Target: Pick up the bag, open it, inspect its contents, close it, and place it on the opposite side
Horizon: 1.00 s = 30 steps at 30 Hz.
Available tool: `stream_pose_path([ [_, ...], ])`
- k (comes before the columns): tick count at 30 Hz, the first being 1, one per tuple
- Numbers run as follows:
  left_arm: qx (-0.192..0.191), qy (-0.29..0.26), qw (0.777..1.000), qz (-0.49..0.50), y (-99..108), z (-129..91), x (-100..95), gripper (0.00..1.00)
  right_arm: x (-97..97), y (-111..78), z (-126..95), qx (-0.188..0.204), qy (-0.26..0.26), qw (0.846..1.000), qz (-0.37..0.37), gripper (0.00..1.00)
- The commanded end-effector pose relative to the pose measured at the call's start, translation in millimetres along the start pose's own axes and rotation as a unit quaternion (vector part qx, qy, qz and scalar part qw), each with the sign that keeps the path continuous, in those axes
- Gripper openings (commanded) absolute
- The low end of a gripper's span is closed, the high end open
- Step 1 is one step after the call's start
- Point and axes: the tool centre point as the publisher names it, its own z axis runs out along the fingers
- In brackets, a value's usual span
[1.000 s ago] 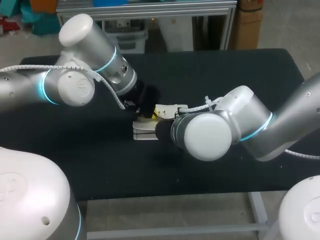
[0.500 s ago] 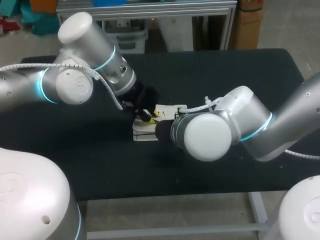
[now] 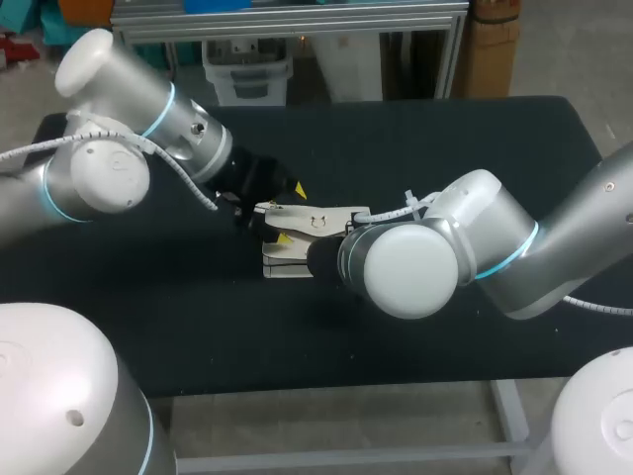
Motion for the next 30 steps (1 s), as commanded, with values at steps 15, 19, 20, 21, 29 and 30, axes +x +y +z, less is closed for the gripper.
stream_pose_path([
  [15,0.081,-0.033,0.993,-0.078,10.8,-15.4,-11.9,1.0,4.9,-1.4,3.5,-0.004,-0.11,0.994,0.0,0.45],
  [19,0.081,-0.035,0.992,-0.094,11.6,-19.3,-12.6,1.0,4.9,-1.4,3.5,-0.004,-0.11,0.994,0.0,1.0],
  [20,0.079,-0.036,0.991,-0.098,11.8,-20.0,-12.7,1.0,4.9,-1.4,3.5,-0.004,-0.11,0.994,0.0,1.0],
  [21,0.079,-0.035,0.991,-0.101,11.8,-21.0,-13.2,1.0,4.9,-1.4,3.5,-0.004,-0.11,0.994,0.0,1.0],
  [29,0.086,-0.033,0.989,-0.118,12.4,-27.2,-17.5,1.0,4.9,-1.4,3.5,-0.004,-0.11,0.994,0.0,1.0],
  [30,0.086,-0.035,0.988,-0.123,12.6,-28.0,-18.1,1.0,4.9,-1.4,3.5,-0.004,-0.11,0.994,0.0,1.0],
])
